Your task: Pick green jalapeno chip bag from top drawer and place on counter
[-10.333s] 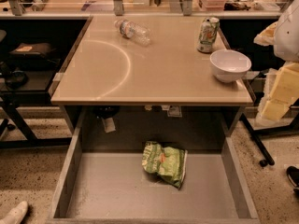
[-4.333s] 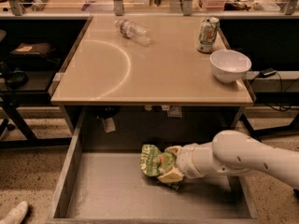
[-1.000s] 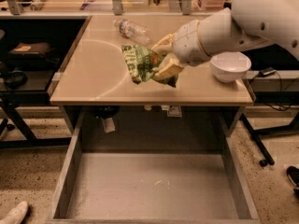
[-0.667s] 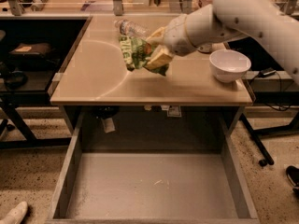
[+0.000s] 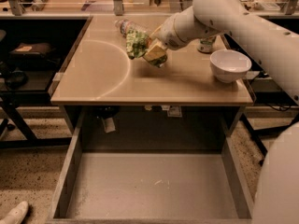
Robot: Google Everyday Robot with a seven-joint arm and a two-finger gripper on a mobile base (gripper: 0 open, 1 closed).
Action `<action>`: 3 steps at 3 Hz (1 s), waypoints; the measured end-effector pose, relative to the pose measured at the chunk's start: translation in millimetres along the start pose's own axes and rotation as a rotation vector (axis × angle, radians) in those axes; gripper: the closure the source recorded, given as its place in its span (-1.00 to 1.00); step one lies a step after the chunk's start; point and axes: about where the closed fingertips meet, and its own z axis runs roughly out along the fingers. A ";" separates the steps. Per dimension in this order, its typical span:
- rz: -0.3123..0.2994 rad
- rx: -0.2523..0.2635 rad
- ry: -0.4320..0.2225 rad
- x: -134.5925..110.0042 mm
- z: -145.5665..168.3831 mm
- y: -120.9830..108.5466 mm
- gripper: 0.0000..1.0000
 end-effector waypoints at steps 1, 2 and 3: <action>0.105 0.036 0.047 16.9 13.2 -14.4 1.00; 0.166 0.035 0.061 29.1 23.3 -20.0 1.00; 0.170 0.035 0.061 29.9 23.8 -20.3 0.61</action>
Offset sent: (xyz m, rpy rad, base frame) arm 0.0439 -0.0236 -0.0357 0.0603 0.1397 -0.2057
